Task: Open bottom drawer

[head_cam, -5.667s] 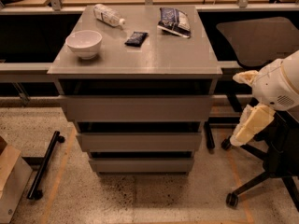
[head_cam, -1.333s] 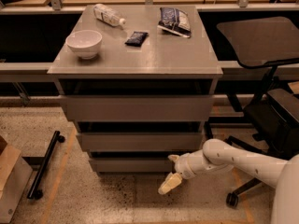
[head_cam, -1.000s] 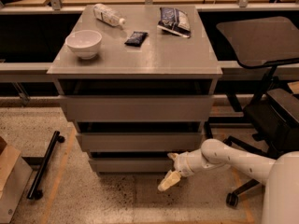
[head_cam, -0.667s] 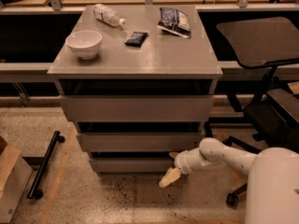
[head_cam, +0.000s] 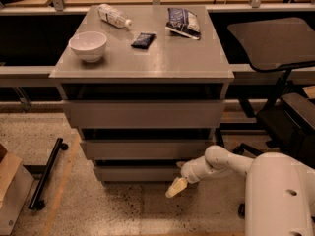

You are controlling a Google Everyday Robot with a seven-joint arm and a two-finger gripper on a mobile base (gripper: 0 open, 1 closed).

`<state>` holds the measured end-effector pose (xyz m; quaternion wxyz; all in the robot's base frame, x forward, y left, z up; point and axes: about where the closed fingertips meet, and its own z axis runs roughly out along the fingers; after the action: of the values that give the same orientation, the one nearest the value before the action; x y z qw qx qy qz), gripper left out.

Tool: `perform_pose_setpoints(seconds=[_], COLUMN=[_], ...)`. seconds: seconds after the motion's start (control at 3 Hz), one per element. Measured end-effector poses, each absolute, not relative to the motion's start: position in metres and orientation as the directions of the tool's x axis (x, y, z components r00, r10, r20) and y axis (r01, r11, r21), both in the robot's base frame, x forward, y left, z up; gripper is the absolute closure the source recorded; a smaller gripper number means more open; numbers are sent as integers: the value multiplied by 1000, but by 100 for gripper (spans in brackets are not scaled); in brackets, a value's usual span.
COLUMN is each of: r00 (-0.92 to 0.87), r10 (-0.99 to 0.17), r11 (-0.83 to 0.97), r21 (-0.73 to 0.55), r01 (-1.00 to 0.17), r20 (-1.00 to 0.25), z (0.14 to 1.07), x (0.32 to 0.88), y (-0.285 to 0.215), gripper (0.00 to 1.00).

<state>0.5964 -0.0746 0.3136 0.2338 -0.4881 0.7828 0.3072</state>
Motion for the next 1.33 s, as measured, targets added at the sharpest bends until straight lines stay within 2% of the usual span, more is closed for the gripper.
perform_pose_setpoints(seconds=[1.33], r00=[-450], r10=[-549], r11=[391], r21=[259], r01=[-883], r20=[-704], z=[268], x=[629], y=[-99], gripper=[0])
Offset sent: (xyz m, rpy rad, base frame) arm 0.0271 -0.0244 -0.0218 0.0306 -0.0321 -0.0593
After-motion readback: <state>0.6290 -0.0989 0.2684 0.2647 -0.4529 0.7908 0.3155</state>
